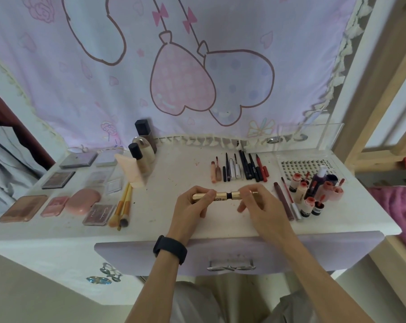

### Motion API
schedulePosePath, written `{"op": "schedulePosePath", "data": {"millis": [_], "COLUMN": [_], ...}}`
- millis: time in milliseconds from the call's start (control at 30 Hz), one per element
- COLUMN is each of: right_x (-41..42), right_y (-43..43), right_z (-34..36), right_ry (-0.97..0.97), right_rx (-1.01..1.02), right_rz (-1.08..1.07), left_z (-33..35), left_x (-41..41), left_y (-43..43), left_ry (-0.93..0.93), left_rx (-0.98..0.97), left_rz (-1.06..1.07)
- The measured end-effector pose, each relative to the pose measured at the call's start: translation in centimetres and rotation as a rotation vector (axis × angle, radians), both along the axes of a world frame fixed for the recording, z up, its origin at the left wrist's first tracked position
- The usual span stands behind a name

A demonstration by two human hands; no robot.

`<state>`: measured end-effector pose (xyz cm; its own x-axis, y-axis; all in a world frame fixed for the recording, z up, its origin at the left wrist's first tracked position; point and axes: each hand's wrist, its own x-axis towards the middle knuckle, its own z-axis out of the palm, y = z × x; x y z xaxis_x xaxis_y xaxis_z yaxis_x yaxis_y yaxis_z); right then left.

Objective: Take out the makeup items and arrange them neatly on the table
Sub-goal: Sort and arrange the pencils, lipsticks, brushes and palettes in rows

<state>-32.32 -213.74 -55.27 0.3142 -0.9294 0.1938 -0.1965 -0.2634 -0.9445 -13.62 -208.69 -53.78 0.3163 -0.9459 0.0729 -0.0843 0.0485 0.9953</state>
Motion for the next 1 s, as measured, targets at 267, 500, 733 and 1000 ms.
{"op": "schedulePosePath", "data": {"millis": [267,500,733,1000], "right_x": [-0.3,0.0,0.2,0.5], "right_y": [0.1,0.2,0.4,0.5], "right_z": [-0.8,-0.8,-0.8,-1.4], "right_ry": [-0.197,-0.085,-0.087,-0.119], "right_rx": [-0.038,-0.105,-0.195,-0.271], "right_rz": [-0.077,-0.098,-0.141,-0.171], "left_z": [-0.2,-0.2,-0.2,-0.2], "left_x": [0.0,0.4,0.3,0.4], "left_y": [-0.1,-0.2,-0.2,-0.3], "left_ry": [0.075,0.164,0.179,0.214], "left_rx": [-0.024,-0.047,-0.042,-0.04], "left_rz": [-0.008,-0.01,-0.026,-0.02]}}
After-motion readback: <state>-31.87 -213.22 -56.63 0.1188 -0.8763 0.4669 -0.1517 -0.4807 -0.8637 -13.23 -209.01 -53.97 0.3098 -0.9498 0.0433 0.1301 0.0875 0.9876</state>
